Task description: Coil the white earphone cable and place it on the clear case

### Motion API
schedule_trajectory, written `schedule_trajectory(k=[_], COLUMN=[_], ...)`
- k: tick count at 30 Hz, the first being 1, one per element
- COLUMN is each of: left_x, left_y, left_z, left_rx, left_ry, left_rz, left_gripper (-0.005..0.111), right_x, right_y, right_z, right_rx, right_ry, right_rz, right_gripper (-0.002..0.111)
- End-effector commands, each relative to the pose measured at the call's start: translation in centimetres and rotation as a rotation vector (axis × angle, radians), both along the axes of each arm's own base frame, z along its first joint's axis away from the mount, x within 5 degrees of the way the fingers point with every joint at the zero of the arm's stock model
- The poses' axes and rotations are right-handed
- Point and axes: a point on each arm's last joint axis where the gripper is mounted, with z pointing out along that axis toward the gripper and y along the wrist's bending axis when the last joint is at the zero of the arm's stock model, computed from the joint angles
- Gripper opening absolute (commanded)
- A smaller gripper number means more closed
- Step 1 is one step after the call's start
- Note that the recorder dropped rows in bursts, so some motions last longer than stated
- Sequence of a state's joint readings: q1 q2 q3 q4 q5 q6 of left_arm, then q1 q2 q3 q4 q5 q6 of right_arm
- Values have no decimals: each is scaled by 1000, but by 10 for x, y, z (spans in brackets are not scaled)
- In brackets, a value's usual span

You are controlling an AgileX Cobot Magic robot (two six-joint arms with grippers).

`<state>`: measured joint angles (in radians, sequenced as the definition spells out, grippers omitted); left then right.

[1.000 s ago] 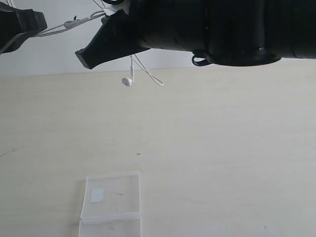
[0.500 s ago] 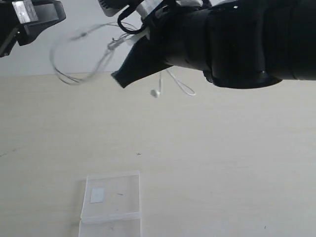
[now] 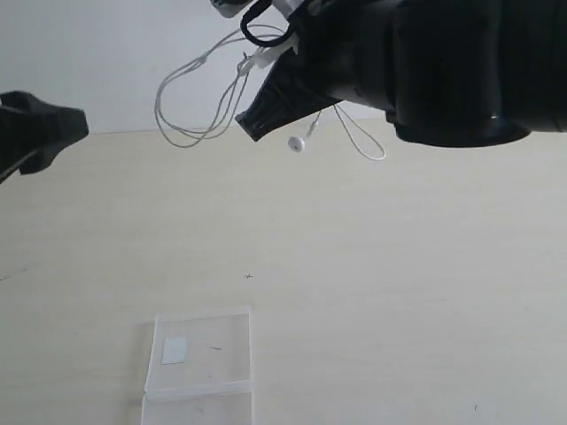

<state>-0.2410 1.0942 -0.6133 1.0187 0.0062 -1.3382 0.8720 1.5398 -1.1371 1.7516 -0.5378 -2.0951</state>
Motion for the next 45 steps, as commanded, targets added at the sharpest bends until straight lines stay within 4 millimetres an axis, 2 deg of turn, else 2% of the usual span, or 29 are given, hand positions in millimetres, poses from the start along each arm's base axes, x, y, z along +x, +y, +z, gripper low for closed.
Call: schedule_trajectory(k=[1, 4, 5, 9, 13, 19, 22, 23, 24, 26, 27, 32, 39, 45], left_x=[-7, -11, -13, -15, -18, -29, -37, -38, -38, -37, -37, -36, -36, -34], left_y=[13, 21, 24, 31, 32, 35, 36, 36, 35, 30, 29, 25, 26, 22], left_z=[-20, -29, -31, -34, -39, -62, -73, -76, -77, -76, -76, -75, -75, -74], left_rx=[40, 45, 67, 110, 134, 166, 180, 178, 172, 140, 121, 90, 91, 68], left_ry=[114, 188, 206, 244, 255, 323, 362, 367, 366, 344, 340, 326, 327, 308], left_rz=[128, 222, 247, 310, 302, 300, 299, 292, 284, 240, 231, 207, 208, 176], left_gripper=[29, 2, 0, 0, 0, 0, 0, 0, 0, 0, 0, 0, 0, 0], right_x=[-9, -25, -31, -61, -95, -128, -143, -148, -149, -147, -145, -135, -134, -117], right_y=[-8, -17, -20, -31, -34, -41, -42, -45, -46, -55, -58, -61, -58, -32], right_z=[15, 21, 18, 13, 7, -8, -16, -24, -28, -42, -44, -36, -27, -42], right_rx=[57, 146, 168, 357, 553, 717, 598, 491, 462, 364, 369, 492, 422, 295], right_ry=[-23, -4, 11, 119, 286, 531, 616, 677, 718, 810, 831, 893, 940, 1117], right_rz=[24, 74, 92, 221, 407, 519, 634, 649, 625, 472, 409, 167, 152, 61], right_gripper=[0, 0, 0, 0, 0, 0, 0, 0, 0, 0, 0, 0, 0, 0])
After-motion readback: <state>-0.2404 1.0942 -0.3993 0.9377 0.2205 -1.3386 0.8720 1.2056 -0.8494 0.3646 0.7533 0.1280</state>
